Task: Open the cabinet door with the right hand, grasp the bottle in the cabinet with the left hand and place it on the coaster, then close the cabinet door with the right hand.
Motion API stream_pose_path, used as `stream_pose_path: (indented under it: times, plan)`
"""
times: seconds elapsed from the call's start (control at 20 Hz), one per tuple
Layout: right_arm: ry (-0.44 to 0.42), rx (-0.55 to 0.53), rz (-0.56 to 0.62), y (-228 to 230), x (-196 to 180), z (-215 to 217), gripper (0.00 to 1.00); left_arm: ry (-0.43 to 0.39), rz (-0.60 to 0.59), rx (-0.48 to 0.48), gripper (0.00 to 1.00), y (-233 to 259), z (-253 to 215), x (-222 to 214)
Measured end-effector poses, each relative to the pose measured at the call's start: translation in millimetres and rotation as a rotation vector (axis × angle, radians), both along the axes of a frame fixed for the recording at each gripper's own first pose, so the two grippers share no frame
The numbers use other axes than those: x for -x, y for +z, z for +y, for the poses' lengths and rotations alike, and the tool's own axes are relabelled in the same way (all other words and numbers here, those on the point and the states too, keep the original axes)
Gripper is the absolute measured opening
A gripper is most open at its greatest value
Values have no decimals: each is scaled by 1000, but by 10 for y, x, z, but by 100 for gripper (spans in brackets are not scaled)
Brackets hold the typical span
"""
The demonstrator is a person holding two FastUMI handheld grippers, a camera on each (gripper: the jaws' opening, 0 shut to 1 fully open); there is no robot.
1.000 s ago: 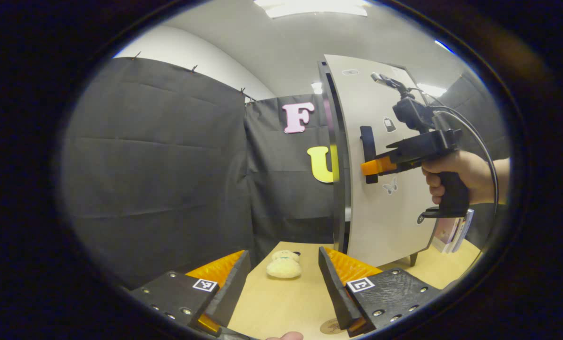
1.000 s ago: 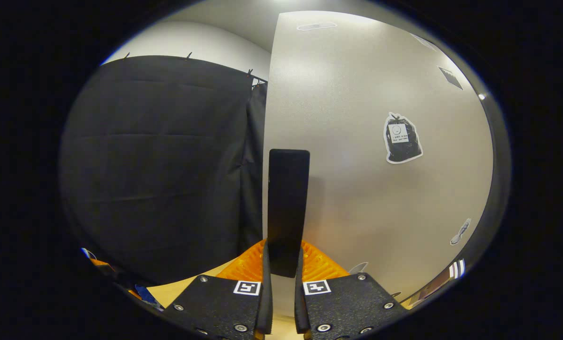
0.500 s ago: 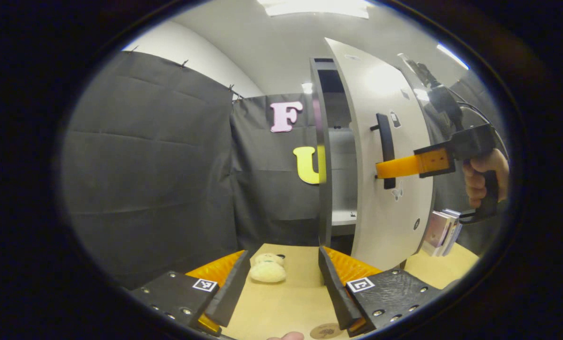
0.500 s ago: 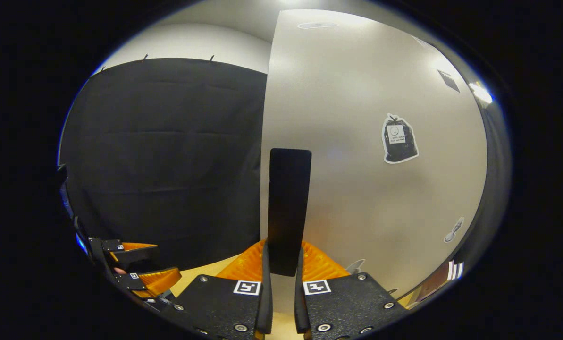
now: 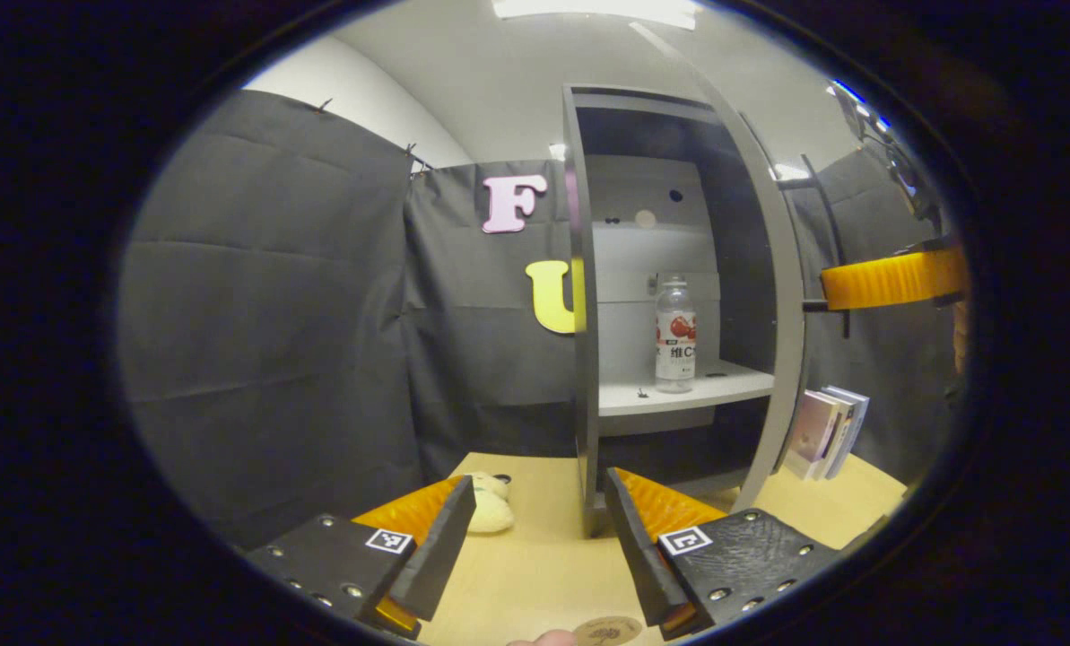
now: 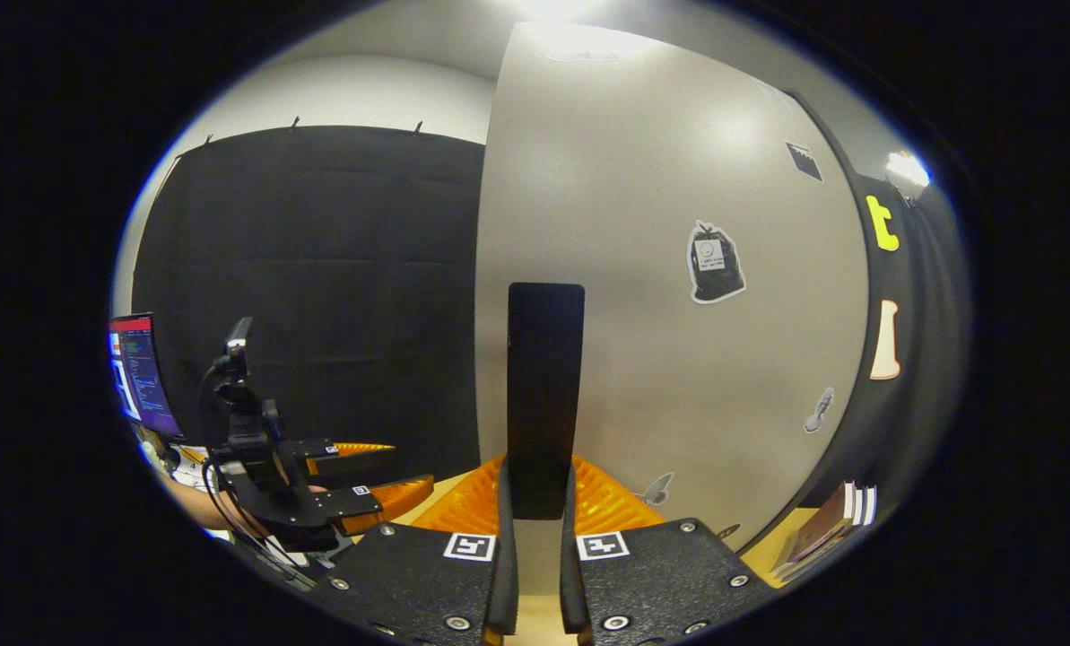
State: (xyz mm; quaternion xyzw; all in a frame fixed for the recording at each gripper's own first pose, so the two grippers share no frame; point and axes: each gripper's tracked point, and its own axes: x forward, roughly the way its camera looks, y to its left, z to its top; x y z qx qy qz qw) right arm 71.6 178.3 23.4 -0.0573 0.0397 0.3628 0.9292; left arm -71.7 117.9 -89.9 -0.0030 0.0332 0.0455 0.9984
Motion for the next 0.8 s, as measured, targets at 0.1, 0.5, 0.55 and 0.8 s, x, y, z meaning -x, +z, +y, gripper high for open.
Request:
stream_pose_path:
  times: [0.1,0.5,0.55,0.8]
  plan:
    - [5,-16,1,-3,11,-64,19,0,-22,-5,84,122,-123,10]
    - [-62,-35,8,25,213,-428,19,-22,4,-33,84,315,-751,65]
    - [-84,-38,4,35,267,-489,19,-20,-2,-35,84,370,-824,61]
    - [-220,-10,-34,-9,473,-802,22,-16,1,-45,85,567,-1209,42]
